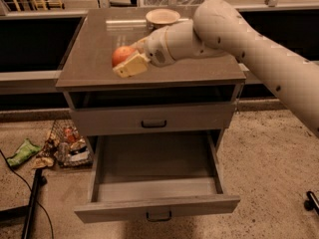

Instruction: Place apple into middle drawer

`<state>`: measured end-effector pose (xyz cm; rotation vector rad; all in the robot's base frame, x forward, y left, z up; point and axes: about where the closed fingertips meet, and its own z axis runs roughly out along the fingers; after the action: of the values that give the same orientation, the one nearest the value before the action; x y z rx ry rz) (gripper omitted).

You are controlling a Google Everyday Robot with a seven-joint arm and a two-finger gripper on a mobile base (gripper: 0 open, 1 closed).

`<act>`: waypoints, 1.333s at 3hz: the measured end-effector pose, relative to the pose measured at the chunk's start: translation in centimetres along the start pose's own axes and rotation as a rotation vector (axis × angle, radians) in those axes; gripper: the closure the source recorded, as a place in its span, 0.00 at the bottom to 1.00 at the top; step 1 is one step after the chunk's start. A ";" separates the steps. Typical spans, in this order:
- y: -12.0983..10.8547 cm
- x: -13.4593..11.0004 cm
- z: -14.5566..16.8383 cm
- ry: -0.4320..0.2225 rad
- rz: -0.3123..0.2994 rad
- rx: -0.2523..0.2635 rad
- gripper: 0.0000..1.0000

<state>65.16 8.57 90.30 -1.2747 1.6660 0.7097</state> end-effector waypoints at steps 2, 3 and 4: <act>7.0 8.3 -3.8 0.036 0.151 0.054 1.00; 8.7 15.0 -3.9 0.019 0.284 0.062 1.00; 8.7 15.0 -3.9 0.019 0.284 0.061 1.00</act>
Offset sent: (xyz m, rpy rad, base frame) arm -0.1277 -0.0903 -0.1319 0.0655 0.2229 -0.2365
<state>54.68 1.37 77.86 -1.0154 1.8918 0.8085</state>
